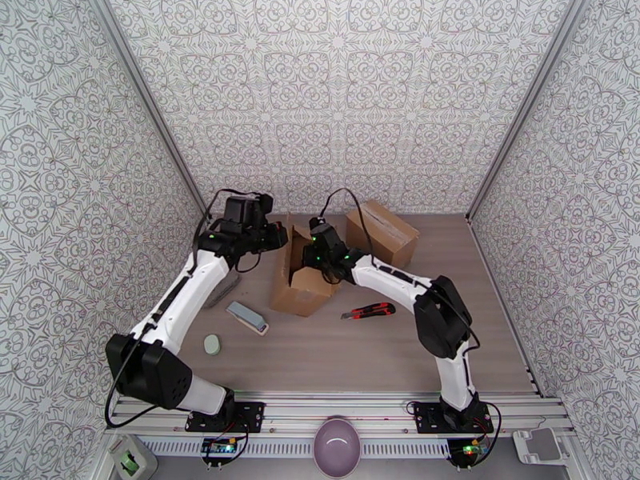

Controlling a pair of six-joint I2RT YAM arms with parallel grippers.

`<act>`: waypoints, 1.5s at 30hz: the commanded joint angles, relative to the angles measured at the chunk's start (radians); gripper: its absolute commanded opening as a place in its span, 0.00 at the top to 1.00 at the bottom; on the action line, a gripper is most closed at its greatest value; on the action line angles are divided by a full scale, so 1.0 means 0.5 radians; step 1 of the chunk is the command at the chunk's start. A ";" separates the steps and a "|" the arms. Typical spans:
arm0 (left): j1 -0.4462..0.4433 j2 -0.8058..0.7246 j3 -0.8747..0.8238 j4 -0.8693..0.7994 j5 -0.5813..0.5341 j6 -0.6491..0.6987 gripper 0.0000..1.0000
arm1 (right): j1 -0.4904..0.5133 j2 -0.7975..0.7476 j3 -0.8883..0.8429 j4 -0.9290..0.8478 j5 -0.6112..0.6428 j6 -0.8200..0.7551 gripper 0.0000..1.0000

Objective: Unpack the express box

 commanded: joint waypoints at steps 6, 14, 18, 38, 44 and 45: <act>0.052 -0.068 -0.055 -0.030 -0.202 -0.022 1.00 | 0.051 -0.403 -0.023 0.082 -0.152 -0.046 1.00; 0.080 -0.019 -0.064 0.032 -0.277 -0.081 1.00 | 0.055 -0.693 -0.133 0.466 -0.061 -0.153 1.00; 0.185 0.043 -0.067 0.098 -0.260 -0.081 1.00 | 0.043 -0.813 -0.005 0.371 0.066 -0.335 1.00; 0.751 0.714 0.639 -0.087 0.170 0.495 1.00 | -0.137 -0.440 0.373 -0.278 0.190 -0.478 1.00; 0.832 0.921 0.896 -0.281 0.313 0.620 1.00 | -0.162 -0.009 0.563 -0.365 0.070 -0.451 1.00; 0.844 0.944 0.936 -0.304 0.313 0.625 1.00 | -0.163 0.070 0.589 -0.361 0.062 -0.446 1.00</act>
